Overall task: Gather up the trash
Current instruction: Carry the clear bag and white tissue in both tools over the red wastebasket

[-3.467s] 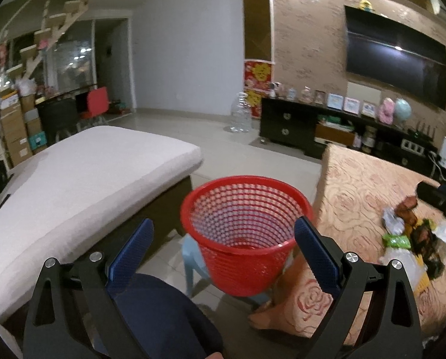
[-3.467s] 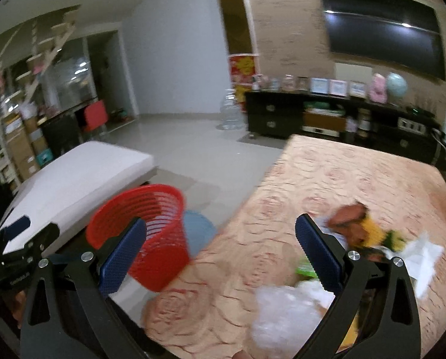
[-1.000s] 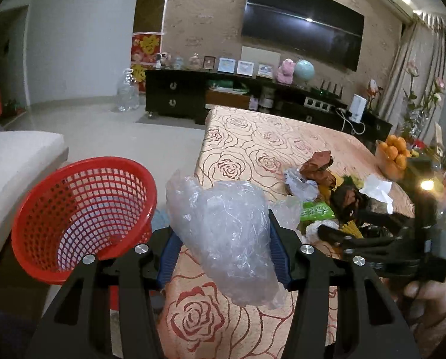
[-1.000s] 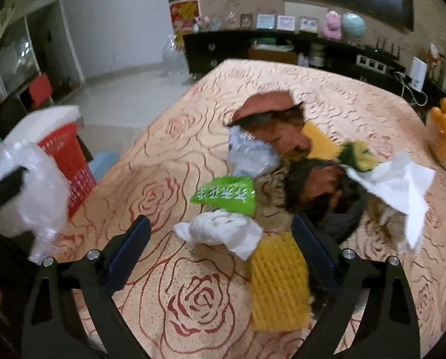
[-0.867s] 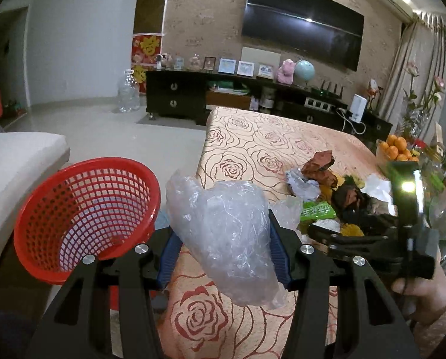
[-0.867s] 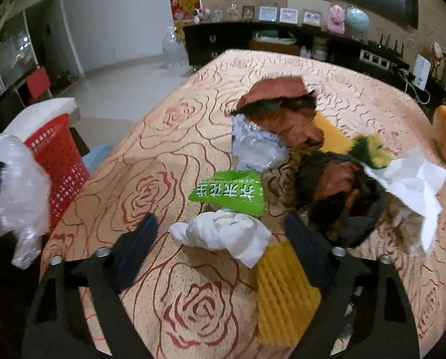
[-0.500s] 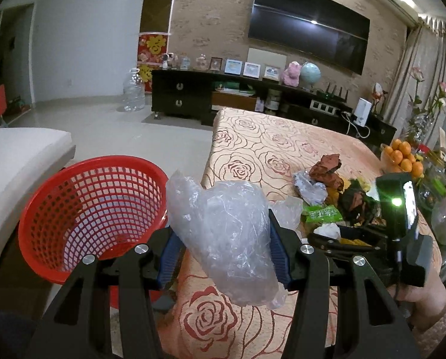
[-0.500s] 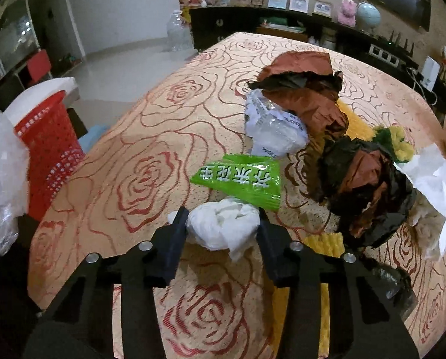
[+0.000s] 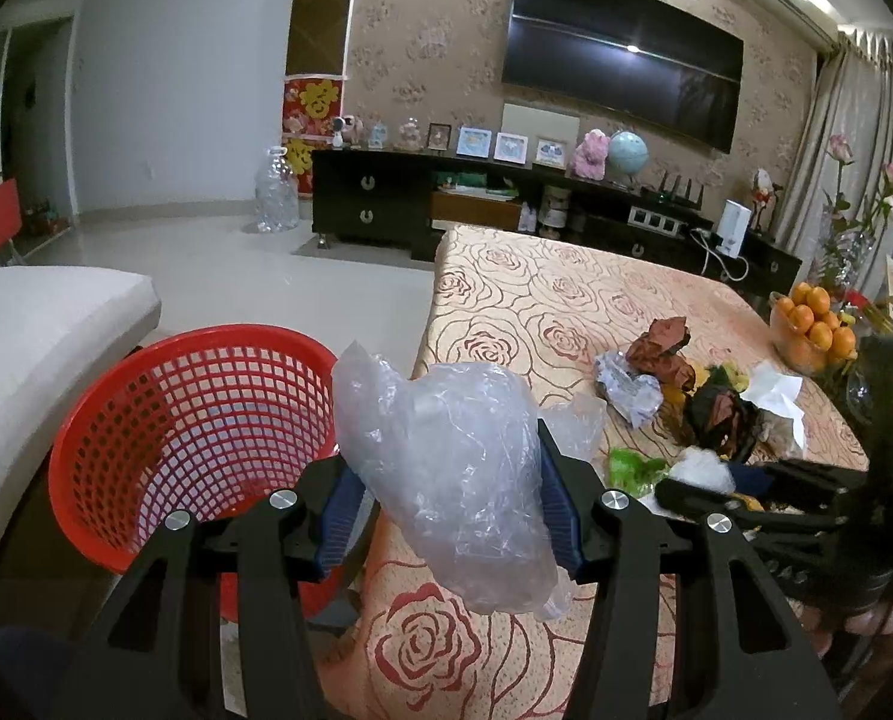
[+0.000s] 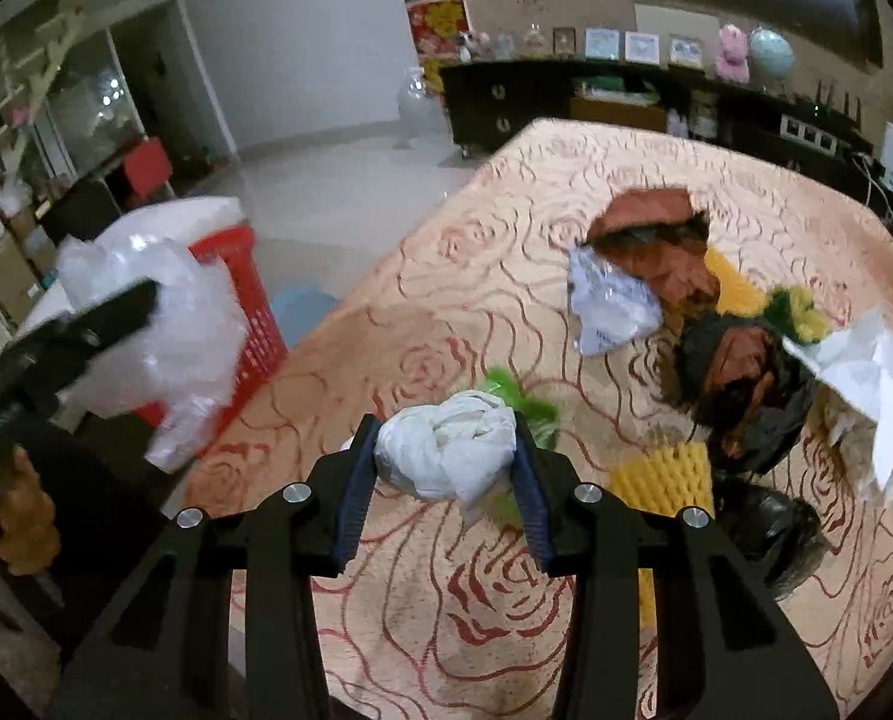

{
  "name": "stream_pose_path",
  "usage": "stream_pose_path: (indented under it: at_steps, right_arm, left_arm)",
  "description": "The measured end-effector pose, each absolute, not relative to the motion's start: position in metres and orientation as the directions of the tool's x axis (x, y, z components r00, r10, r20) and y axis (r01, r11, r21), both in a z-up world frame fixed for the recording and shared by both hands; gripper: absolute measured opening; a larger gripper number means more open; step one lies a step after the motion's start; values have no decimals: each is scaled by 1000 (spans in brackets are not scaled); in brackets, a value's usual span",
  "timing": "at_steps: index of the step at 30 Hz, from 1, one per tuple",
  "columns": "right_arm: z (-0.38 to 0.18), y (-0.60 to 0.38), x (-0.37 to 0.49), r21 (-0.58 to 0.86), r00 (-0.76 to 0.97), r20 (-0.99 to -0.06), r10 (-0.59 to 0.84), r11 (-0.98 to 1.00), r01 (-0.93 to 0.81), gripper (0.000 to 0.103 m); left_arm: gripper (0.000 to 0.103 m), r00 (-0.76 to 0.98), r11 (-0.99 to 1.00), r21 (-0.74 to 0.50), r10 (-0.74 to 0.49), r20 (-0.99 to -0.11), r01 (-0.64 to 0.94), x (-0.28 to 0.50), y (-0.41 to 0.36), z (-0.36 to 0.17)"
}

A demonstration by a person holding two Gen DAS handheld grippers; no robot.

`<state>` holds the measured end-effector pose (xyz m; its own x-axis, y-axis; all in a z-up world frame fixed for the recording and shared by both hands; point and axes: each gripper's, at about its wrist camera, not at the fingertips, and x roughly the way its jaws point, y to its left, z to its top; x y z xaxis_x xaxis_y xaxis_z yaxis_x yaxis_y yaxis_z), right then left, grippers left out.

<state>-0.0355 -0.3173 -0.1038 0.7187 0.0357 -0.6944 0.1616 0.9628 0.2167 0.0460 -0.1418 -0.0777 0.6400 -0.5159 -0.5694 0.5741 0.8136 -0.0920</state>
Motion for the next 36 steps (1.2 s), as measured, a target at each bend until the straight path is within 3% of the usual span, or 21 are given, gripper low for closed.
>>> stream_pose_path:
  at_steps: [17,36]
  right_arm:
    - [-67,-299,-29,191,788,-615,18,973,127,41]
    - [-11,-240,36,203,832,-536,142,979,-36,41]
  left_arm:
    - [50,727,873,-75,-447,-521,483,49,-102,-56]
    - [50,847,975,-42,-211,-488,218,70,-25,-23]
